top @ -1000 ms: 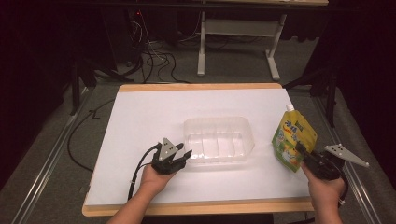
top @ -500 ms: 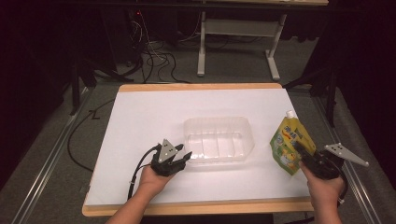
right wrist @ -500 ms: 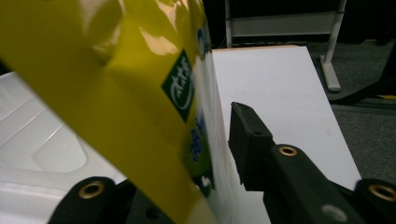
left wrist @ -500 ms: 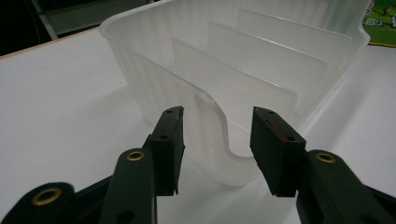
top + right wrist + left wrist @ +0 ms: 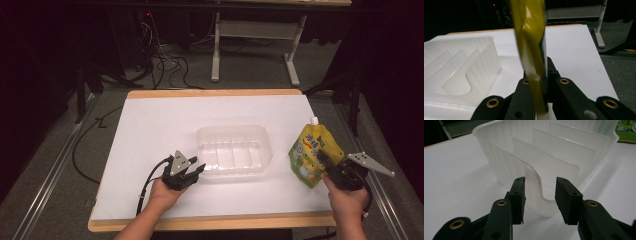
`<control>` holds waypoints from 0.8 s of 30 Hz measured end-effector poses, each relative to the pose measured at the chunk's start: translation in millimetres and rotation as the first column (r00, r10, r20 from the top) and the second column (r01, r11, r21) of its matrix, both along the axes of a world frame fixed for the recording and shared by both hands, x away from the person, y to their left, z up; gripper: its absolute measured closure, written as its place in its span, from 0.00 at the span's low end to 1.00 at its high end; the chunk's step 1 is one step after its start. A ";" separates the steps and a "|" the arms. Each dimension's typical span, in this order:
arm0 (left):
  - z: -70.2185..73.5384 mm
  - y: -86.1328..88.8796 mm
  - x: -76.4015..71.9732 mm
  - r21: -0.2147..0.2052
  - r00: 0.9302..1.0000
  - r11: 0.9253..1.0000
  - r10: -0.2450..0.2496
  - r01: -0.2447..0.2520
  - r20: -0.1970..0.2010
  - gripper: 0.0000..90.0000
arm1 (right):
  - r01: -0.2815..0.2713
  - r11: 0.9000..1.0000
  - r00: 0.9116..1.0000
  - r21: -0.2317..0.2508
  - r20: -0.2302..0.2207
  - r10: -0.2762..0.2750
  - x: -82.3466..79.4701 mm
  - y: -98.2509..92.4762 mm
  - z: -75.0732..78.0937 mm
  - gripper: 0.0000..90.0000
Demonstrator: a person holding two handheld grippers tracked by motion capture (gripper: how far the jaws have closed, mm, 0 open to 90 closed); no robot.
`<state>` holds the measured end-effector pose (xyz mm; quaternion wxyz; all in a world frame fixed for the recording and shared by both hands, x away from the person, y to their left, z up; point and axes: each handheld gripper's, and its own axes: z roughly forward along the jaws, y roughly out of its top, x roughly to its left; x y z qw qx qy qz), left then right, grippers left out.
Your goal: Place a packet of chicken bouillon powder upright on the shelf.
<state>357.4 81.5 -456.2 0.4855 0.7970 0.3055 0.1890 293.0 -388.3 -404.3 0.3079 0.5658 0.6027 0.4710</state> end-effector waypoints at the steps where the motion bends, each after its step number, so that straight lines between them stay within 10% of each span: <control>1: -0.1 0.0 0.0 -0.001 1.000 1.000 -0.001 0.001 0.000 0.69 | -0.001 1.000 1.000 0.001 0.006 0.001 -0.6 0.7 1.6 1.00; 24: -1.1 1.1 -4.0 -0.004 1.000 1.000 -0.013 0.013 0.005 0.69 | -0.114 0.993 0.978 0.011 0.179 0.110 1.7 60.1 76.9 1.00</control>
